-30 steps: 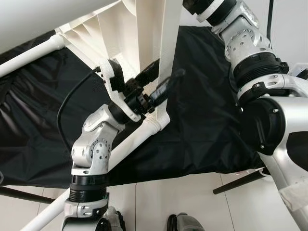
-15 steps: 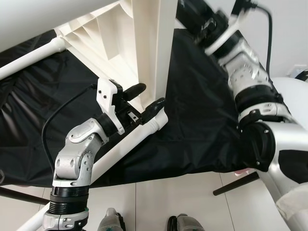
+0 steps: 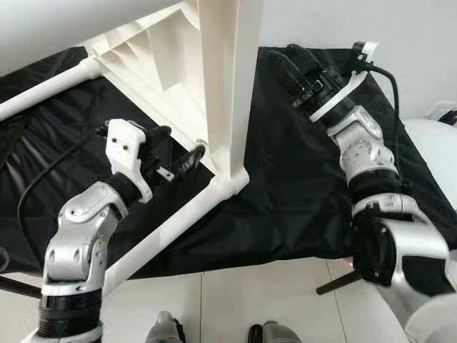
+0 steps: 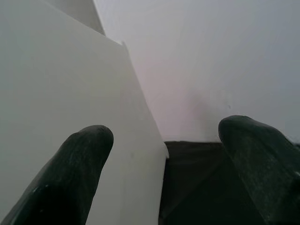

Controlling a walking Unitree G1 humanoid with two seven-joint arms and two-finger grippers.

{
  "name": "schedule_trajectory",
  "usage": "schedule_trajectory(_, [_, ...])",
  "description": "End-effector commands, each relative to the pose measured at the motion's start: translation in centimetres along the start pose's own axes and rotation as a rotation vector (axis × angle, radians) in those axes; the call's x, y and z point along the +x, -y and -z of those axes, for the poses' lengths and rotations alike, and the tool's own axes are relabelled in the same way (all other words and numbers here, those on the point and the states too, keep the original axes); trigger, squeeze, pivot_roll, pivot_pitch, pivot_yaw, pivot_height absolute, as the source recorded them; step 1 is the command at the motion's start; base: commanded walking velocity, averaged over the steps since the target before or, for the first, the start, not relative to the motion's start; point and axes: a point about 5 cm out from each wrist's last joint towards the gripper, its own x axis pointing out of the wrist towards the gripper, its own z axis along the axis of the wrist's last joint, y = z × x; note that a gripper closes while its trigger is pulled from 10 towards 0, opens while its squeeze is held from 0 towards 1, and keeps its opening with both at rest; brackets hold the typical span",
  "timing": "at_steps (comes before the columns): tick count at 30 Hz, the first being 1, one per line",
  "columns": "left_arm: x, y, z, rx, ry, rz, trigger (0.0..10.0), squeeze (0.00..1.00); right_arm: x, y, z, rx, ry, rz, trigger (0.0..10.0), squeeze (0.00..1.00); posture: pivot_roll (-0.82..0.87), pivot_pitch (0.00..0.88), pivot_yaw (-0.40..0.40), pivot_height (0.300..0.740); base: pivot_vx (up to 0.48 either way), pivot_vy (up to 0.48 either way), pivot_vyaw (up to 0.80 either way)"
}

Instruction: Building children table

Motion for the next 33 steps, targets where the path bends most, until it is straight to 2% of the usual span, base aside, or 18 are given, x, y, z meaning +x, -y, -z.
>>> schedule_trajectory(1, [-0.4,-0.1,0.2,0.05,-0.049,-0.055,10.0,0.0,-1.1,-0.5,1.1,0.012,-0.032,0.015,10.0,0.0,0.1,0.133,-0.053,0.74,0.0,0.0,0.0])
schedule_trajectory(4, [-0.5,-0.2,0.4,0.061,-0.061,-0.076,10.0,0.0,-1.6,-0.7,1.4,0.017,-0.038,0.02,10.0,0.0,0.1,0.133,-0.053,0.74,0.0,0.0,0.0])
schedule_trajectory(5, [-0.6,-0.5,0.5,0.056,-0.066,-0.12,10.0,0.0,-2.4,-1.0,1.8,0.02,-0.054,0.019,10.0,0.0,0.1,0.137,-0.047,0.74,0.0,0.0,0.0])
schedule_trajectory(6, [-0.8,-1.2,1.0,0.023,-0.076,-0.226,10.0,0.0,-3.7,-1.3,2.3,0.023,-0.079,0.038,10.0,0.0,0.1,0.14,-0.04,0.74,0.0,0.0,0.0])
schedule_trajectory(12, [-0.9,-1.7,1.1,-0.01,-0.082,-0.335,10.0,0.0,-5.5,-1.8,2.5,0.014,-0.094,0.095,10.0,0.0,0.1,0.14,-0.036,0.74,0.0,0.0,0.0])
schedule_trajectory(13, [-1.0,-2.1,1.4,-0.026,-0.083,-0.402,10.0,0.0,-6.0,-2.2,2.8,0.01,-0.089,0.129,10.0,0.0,0.1,0.139,-0.033,0.74,0.0,0.0,0.0])
schedule_trajectory(14, [-1.0,-2.1,1.4,-0.026,-0.083,-0.402,10.0,0.0,-6.0,-2.2,2.8,0.01,-0.089,0.129,10.0,0.0,0.1,0.139,-0.033,0.74,0.0,0.0,0.0])
schedule_trajectory(16, [-1.2,-2.5,2.1,-0.033,-0.101,-0.463,10.0,0.0,-6.5,-3.2,3.3,-0.006,-0.104,0.143,10.0,0.0,0.09,0.135,-0.029,0.74,0.0,0.0,0.0])
schedule_trajectory(20, [-1.3,-2.7,2.6,-0.046,-0.106,-0.519,10.0,0.0,-6.9,-3.8,3.6,-0.024,-0.105,0.184,10.0,0.0,0.09,0.132,-0.028,0.74,0.0,0.0,0.0])
schedule_trajectory(25, [-1.0,-2.4,4.0,-0.025,-0.158,-0.616,10.0,0.0,-7.3,-4.9,4.5,-0.078,-0.144,0.343,10.0,0.0,0.07,0.126,-0.019,0.74,0.0,0.0,0.0])
schedule_trajectory(33, [-0.5,-2.2,4.4,-0.023,-0.179,-0.699,10.0,0.0,-7.8,-5.5,4.9,-0.066,-0.17,0.443,10.0,0.0,0.07,0.12,-0.03,0.74,0.0,0.0,0.0])
